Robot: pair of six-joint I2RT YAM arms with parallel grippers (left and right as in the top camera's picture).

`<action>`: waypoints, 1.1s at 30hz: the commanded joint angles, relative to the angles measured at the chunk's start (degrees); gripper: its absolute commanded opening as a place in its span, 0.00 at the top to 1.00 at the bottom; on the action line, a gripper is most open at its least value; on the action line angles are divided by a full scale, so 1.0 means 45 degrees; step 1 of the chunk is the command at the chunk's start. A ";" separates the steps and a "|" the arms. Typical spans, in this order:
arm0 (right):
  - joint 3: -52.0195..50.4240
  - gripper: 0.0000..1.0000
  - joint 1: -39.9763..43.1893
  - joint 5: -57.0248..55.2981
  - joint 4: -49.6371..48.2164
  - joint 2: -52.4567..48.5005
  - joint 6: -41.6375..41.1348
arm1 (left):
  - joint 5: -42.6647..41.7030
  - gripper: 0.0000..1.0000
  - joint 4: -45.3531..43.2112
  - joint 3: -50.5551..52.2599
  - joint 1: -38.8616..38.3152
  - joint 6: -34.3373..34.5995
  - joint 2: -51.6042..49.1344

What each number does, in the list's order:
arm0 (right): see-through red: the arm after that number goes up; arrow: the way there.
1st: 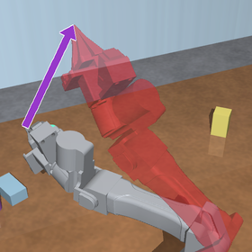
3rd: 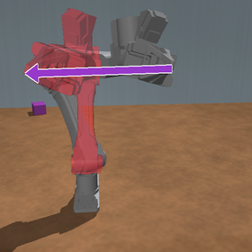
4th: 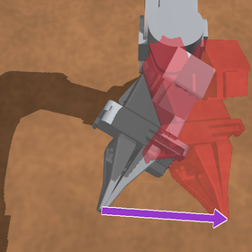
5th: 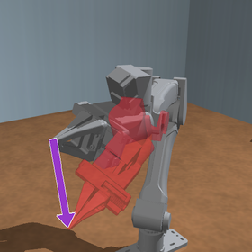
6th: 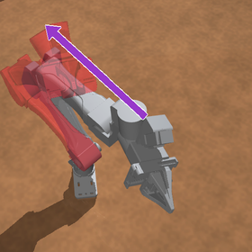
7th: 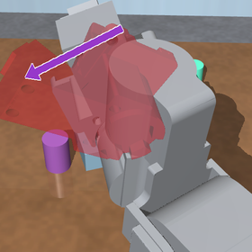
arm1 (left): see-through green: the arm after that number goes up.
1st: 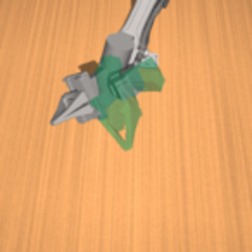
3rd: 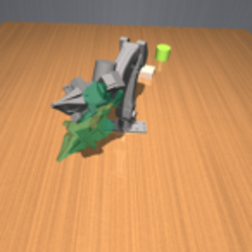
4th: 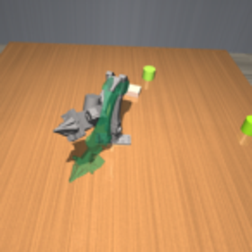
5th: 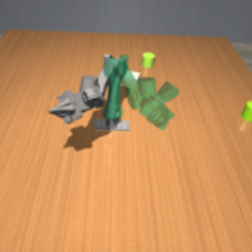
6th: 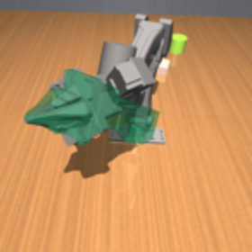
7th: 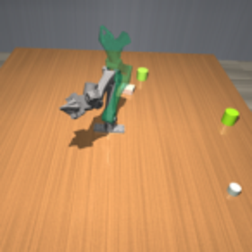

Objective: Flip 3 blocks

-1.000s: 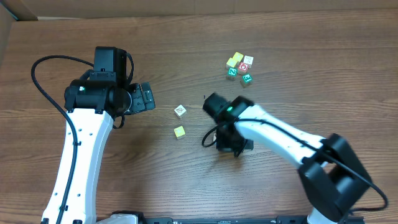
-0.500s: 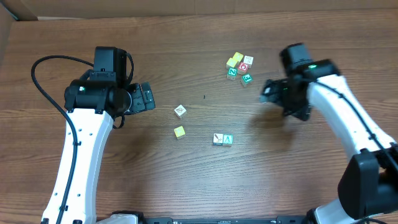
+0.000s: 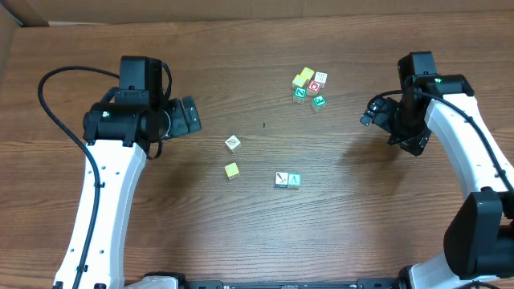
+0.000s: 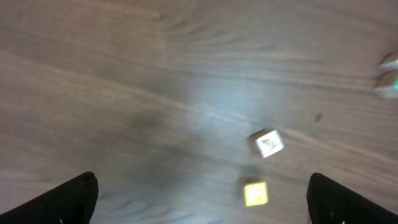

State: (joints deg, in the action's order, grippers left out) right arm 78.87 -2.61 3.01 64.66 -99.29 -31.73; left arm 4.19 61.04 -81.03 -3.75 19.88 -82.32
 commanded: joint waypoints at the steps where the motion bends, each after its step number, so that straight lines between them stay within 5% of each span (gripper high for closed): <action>1: 0.0146 0.00 0.0034 0.0019 -0.0010 0.0117 0.0063 | -0.1967 0.00 0.0209 -0.0087 -0.0005 0.0243 -0.0019; 3: 0.0146 0.00 0.0034 0.0019 -0.0010 0.0117 0.0063 | -0.3395 0.09 0.0175 0.0044 -0.0102 0.0185 -0.0121; 6: 0.0146 0.00 0.0039 0.0024 -0.0010 0.0117 0.0063 | -0.4027 0.53 0.0602 0.0257 -0.0801 0.0219 -0.0491; 7: 0.0146 0.00 0.0039 0.0019 -0.0010 0.0117 0.0068 | -0.3857 0.59 0.0753 0.0374 -0.1122 0.0301 -0.0656; 17: 0.0146 0.00 0.0034 0.0024 -0.0010 0.0117 0.0068 | -0.1059 0.37 0.0899 0.1783 -0.3696 0.2477 -0.3585; 33: 0.0146 0.00 0.0034 0.0019 -0.0010 0.0117 0.0063 | -0.1253 0.43 -0.0665 0.2715 -0.3687 0.2637 -0.4959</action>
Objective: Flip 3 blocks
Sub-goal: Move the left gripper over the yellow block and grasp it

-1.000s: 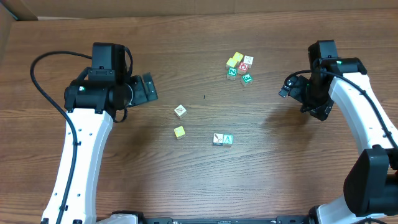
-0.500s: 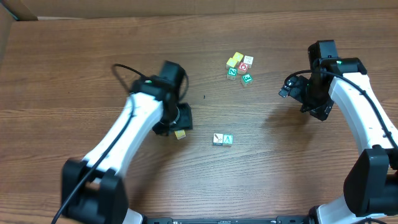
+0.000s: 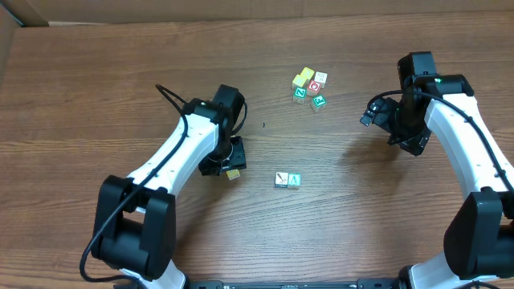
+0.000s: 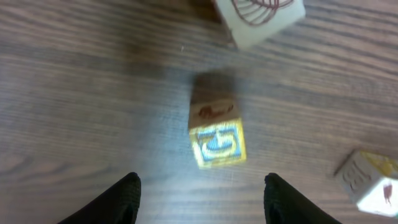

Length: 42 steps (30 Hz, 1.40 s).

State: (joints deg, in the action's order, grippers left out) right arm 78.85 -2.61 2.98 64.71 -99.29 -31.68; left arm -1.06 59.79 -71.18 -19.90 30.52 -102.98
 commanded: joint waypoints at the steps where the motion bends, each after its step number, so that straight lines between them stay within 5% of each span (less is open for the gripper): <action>1: 0.0151 0.00 0.0034 0.0024 -0.0019 0.0117 0.0053 | -0.0151 0.43 -0.0831 0.0719 -0.0097 0.0272 -0.0389; 27: 0.0151 0.00 0.0039 0.0024 -0.0019 0.0117 0.0053 | -0.0359 0.70 -0.2322 0.1311 -0.0622 0.0189 -0.0389; 42: 0.0151 0.00 0.0039 0.0029 -0.0019 0.0117 0.0053 | -0.2812 0.71 -0.3123 0.1307 -0.1010 -0.0928 -0.0389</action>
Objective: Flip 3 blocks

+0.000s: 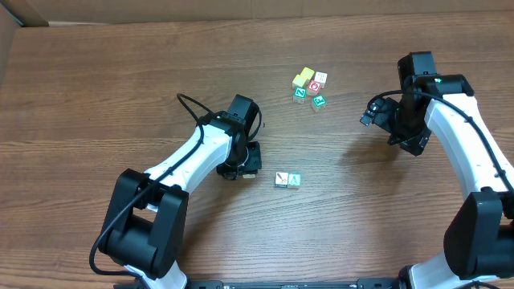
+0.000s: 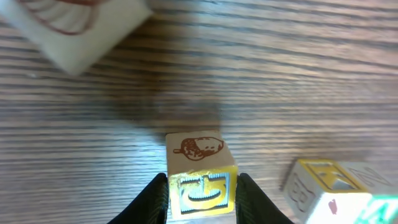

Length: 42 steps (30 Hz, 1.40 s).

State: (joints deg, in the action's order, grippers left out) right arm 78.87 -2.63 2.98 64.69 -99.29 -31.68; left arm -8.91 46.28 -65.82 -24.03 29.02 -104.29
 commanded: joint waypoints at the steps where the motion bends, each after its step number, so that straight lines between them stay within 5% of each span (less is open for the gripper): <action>1: 0.0146 0.00 0.0039 0.0024 -0.0015 0.0117 0.0053 | -0.1146 0.70 -0.0131 0.0117 -0.0097 -0.0680 -0.0097; 17: 0.0146 0.00 0.0039 0.0029 -0.0015 0.0117 0.0053 | -0.0257 0.70 -0.0068 0.0121 -0.0733 -0.0777 -0.0097; 23: 0.0146 0.00 0.0039 0.0024 -0.0015 0.0117 0.0053 | 0.0117 0.52 -0.0325 0.0117 -0.0763 -0.0680 -0.0097; 37: 0.0146 0.00 0.0044 0.0029 -0.0015 0.0117 0.0058 | 0.1574 0.61 -0.0792 0.0121 -0.1039 0.0631 -0.0097; 42: 0.0146 0.00 0.0044 0.0024 -0.0015 0.0117 0.0053 | 0.2113 0.82 -0.1277 0.0121 -0.1069 0.1001 -0.0097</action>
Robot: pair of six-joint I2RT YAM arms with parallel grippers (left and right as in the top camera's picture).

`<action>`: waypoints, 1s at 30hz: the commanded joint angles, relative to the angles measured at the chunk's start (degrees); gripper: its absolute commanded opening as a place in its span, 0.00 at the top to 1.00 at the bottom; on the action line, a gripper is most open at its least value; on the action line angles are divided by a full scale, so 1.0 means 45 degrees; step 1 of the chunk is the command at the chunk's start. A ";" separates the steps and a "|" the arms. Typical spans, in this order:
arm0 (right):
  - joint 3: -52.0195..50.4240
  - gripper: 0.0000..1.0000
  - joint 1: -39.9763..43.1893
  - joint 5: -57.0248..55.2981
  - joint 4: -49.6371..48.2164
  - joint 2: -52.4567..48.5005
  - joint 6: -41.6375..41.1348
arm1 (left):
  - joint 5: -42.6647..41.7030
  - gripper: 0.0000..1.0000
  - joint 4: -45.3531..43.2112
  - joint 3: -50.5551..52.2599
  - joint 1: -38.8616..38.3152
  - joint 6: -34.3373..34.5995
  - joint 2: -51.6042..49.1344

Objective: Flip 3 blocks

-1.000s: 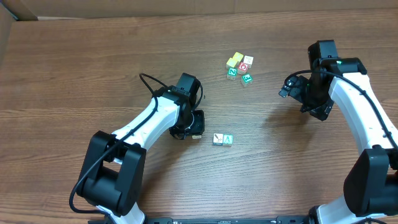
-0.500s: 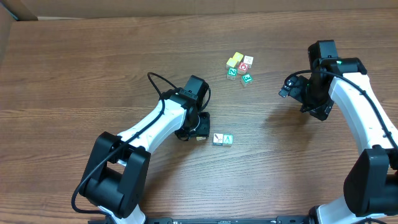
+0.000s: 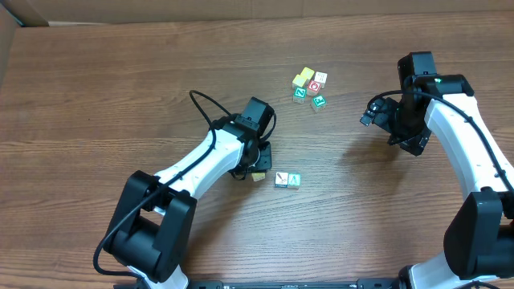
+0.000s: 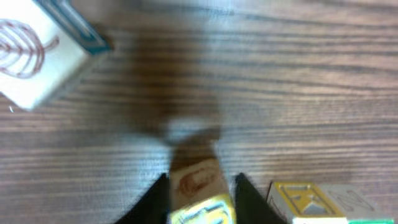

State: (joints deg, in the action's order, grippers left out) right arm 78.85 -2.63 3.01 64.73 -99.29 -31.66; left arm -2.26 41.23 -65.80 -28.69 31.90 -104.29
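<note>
My left gripper [image 4: 200, 182] is shut on a small yellow block [image 4: 198, 190] with a brown drawing on its upper face. The block looks tilted and blurred, with a dark shadow on the wood beyond it. In the overhead view the left gripper [image 3: 256, 168] stands mid-table with the yellow block [image 3: 259, 176] peeking out below it. A white block with a red drawing [image 4: 38, 62] lies just past it. Two blocks side by side [image 3: 287, 180] sit close to the right. My right gripper [image 3: 369, 115] hangs at the right, away from all blocks.
A cluster of several coloured blocks [image 3: 309, 87] lies at the back right of the wooden table [image 3: 120, 64]. A yellow-framed block [image 4: 305, 198], one of the pair, is close to my left gripper's right finger. A black cable loops off the left arm.
The left gripper, still shut on the yellow block, has moved a little to the right, closer to the pair of blocks. The block now looks tilted. The right arm has not moved.
The left gripper was open at the table's left, far from the blocks. Then it stood open over the yellow block beside the white one. Then it was shut on the yellow block, and now holds it further right. The right arm stayed still throughout.
</note>
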 commanded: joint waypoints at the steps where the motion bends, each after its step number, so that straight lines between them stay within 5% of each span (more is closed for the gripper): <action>1: 0.0151 0.00 0.0039 0.0024 -0.0024 0.0117 0.0049 | 0.0641 0.86 -0.0175 0.0117 -0.0039 0.0393 -0.0097; 22: 0.0151 0.00 0.0039 0.0019 -0.0024 0.0117 0.0049 | 0.1064 0.91 0.0597 -0.0141 -0.0248 0.1103 -0.0053; 30: 0.0151 0.00 0.0044 0.0019 -0.0024 0.0117 0.0053 | 0.1151 0.96 0.2560 -0.1491 0.0884 0.1098 0.0296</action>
State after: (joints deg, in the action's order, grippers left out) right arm 78.87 -2.61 3.01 64.73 -99.29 -31.64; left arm 1.72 51.07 -70.35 -25.96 36.10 -104.27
